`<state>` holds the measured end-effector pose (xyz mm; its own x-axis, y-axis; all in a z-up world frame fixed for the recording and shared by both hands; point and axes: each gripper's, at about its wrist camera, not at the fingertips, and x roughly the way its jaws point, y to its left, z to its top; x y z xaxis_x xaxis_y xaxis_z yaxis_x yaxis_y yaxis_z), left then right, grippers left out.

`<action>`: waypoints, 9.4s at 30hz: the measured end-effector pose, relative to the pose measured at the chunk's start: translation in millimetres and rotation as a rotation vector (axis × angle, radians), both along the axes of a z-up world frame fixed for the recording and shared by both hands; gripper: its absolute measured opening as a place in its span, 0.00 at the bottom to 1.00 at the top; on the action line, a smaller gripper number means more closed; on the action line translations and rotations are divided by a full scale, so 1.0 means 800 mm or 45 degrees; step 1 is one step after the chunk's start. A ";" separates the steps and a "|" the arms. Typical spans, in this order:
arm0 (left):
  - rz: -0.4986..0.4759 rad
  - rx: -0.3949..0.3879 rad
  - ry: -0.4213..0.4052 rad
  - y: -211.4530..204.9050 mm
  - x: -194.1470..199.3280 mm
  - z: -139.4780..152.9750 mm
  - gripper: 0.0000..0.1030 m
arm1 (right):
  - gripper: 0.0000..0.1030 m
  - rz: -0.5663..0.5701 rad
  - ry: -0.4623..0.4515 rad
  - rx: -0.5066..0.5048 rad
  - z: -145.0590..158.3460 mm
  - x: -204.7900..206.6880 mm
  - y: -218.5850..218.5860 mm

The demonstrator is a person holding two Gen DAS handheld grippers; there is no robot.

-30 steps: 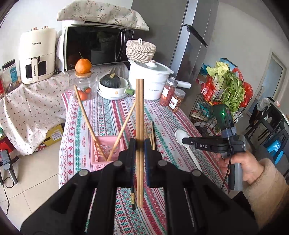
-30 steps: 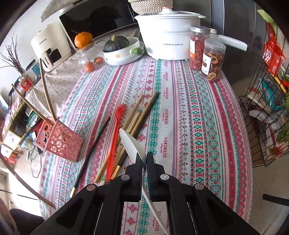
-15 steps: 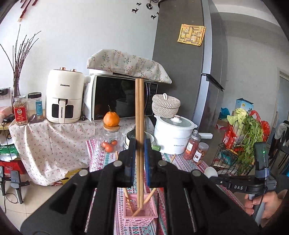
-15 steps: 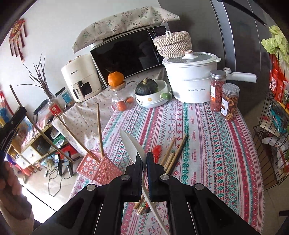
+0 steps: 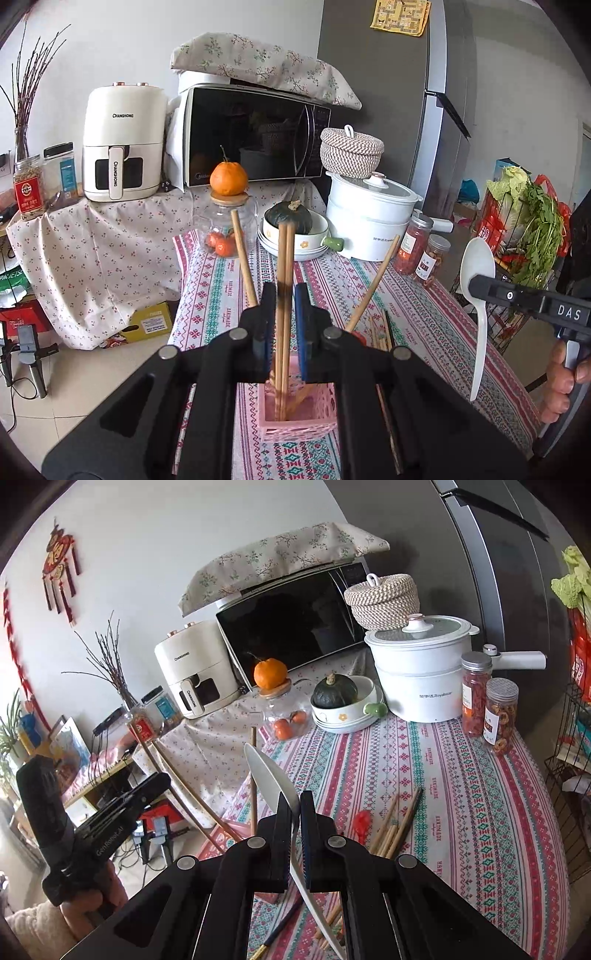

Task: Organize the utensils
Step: 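Lower chopsticks into the basket with the left gripper while the right gripper inserts the white spoon, then move the left gripper to the red spoon and grasp it, then carry the red spoon toward the basket with the left gripper while the right gripper grasps the black brush, then lower the red spoon into the basket with the left gripper while the right carries the brush, then lower the black brush into the pink basket and open the right gripper, then move the left gripper to the loose chopsticks and grasp a wooden chopstick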

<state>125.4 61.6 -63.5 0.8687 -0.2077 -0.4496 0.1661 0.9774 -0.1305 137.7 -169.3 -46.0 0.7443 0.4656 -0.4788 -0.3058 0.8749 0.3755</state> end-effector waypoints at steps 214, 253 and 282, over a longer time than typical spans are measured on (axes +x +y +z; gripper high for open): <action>0.133 -0.096 -0.286 -0.001 -0.005 0.040 0.27 | 0.05 0.213 -0.154 -0.191 0.090 -0.070 0.033; 0.185 -0.090 0.538 0.078 -0.011 -0.036 0.80 | 0.05 0.264 -0.025 -0.301 0.050 0.028 0.151; -0.057 0.004 0.610 -0.033 -0.026 -0.032 0.90 | 0.85 0.000 0.275 -0.364 -0.006 0.014 -0.021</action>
<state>104.4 35.2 -89.5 0.5541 -0.2381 -0.7977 0.1298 0.9712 -0.1998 148.8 -186.4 -50.5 0.6118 0.2896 -0.7361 -0.2458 0.9541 0.1710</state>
